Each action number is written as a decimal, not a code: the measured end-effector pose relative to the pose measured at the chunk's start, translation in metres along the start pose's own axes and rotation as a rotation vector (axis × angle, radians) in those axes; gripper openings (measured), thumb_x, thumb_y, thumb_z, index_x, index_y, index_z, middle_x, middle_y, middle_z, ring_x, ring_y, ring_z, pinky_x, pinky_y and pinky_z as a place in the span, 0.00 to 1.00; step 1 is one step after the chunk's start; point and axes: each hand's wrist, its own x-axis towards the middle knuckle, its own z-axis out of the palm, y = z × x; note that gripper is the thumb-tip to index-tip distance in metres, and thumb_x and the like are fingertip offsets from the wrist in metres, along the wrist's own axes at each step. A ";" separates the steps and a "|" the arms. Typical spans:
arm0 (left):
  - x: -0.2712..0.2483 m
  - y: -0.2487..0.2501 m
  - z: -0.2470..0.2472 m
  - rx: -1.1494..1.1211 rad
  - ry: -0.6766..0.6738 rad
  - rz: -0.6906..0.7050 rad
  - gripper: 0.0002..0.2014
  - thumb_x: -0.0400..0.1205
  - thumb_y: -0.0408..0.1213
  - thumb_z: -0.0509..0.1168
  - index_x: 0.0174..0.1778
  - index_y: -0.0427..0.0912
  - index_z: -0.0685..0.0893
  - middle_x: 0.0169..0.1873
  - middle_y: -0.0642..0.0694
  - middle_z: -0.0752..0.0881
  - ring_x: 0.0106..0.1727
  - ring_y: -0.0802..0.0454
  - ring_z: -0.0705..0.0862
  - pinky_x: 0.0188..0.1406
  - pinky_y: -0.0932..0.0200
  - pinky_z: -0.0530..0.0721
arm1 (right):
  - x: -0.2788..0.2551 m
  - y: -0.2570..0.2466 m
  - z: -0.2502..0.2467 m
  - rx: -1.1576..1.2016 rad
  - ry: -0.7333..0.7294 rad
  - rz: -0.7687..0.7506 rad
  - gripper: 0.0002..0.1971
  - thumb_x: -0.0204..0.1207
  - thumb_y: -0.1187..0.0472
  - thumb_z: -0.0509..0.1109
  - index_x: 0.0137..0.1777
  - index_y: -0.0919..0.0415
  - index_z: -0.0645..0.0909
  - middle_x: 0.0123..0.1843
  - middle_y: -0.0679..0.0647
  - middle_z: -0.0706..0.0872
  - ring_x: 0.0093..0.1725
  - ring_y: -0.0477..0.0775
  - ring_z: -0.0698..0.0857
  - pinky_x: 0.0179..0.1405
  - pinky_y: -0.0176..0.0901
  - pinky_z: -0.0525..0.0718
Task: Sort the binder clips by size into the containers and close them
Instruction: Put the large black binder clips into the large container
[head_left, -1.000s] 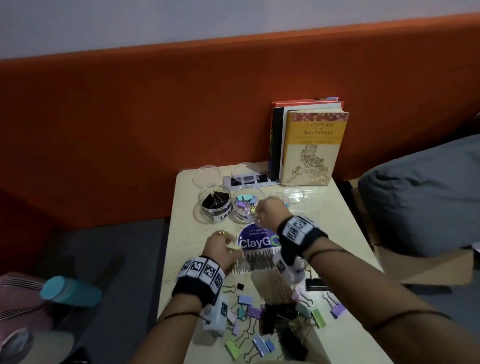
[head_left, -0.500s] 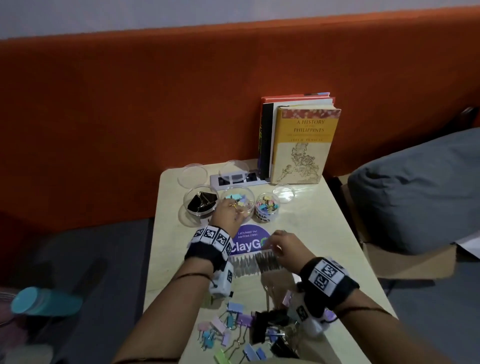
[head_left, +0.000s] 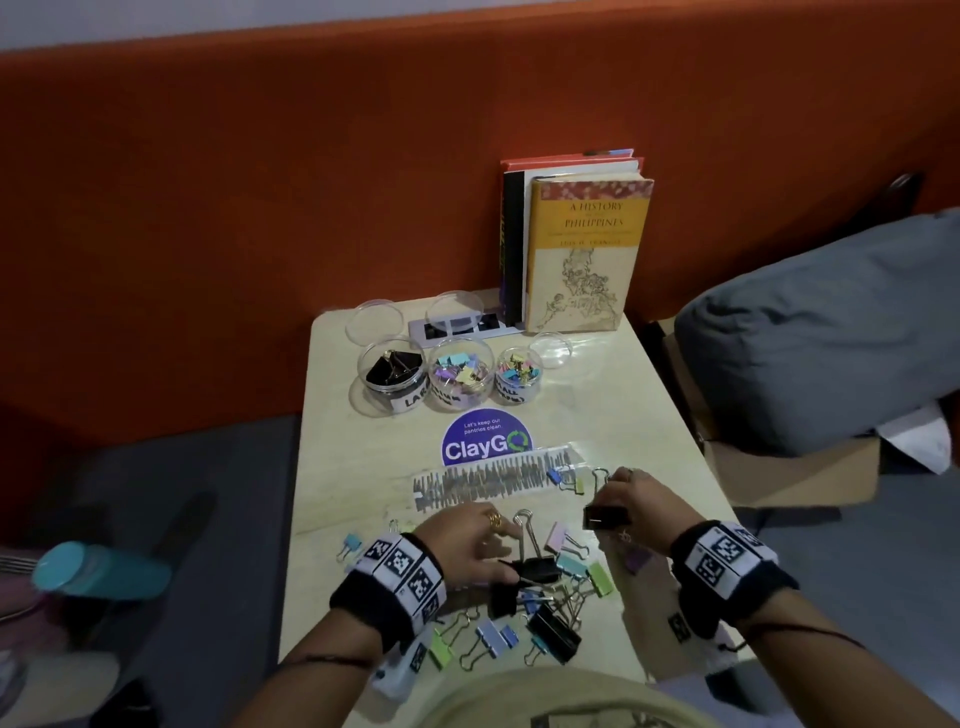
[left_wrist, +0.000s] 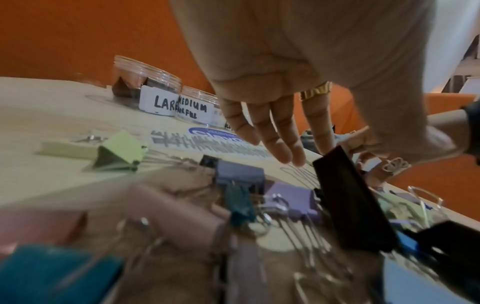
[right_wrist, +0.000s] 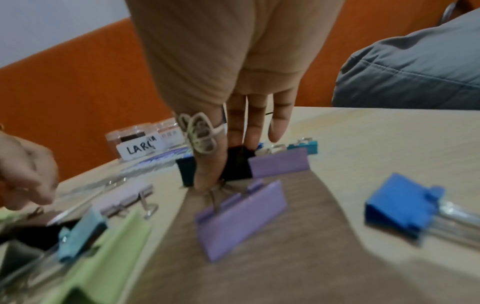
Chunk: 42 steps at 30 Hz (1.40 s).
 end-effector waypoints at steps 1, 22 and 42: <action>-0.002 0.003 0.003 0.015 -0.014 -0.004 0.27 0.70 0.52 0.75 0.65 0.53 0.79 0.60 0.53 0.82 0.62 0.56 0.83 0.66 0.52 0.82 | 0.000 -0.001 0.001 -0.013 -0.005 0.003 0.19 0.65 0.65 0.75 0.57 0.51 0.83 0.58 0.55 0.80 0.55 0.58 0.83 0.58 0.46 0.83; -0.014 -0.016 -0.036 -0.334 0.496 -0.123 0.04 0.75 0.34 0.73 0.41 0.48 0.86 0.43 0.52 0.87 0.48 0.56 0.85 0.47 0.68 0.83 | 0.050 -0.096 -0.048 0.076 0.154 -0.197 0.17 0.74 0.72 0.65 0.64 0.63 0.76 0.62 0.63 0.77 0.62 0.64 0.77 0.63 0.48 0.74; 0.075 -0.103 -0.185 0.044 0.803 -0.415 0.19 0.84 0.34 0.61 0.72 0.44 0.78 0.68 0.41 0.81 0.69 0.44 0.78 0.67 0.59 0.75 | 0.141 -0.174 -0.074 0.188 0.258 -0.246 0.21 0.76 0.74 0.61 0.67 0.60 0.70 0.66 0.61 0.75 0.64 0.59 0.77 0.54 0.36 0.71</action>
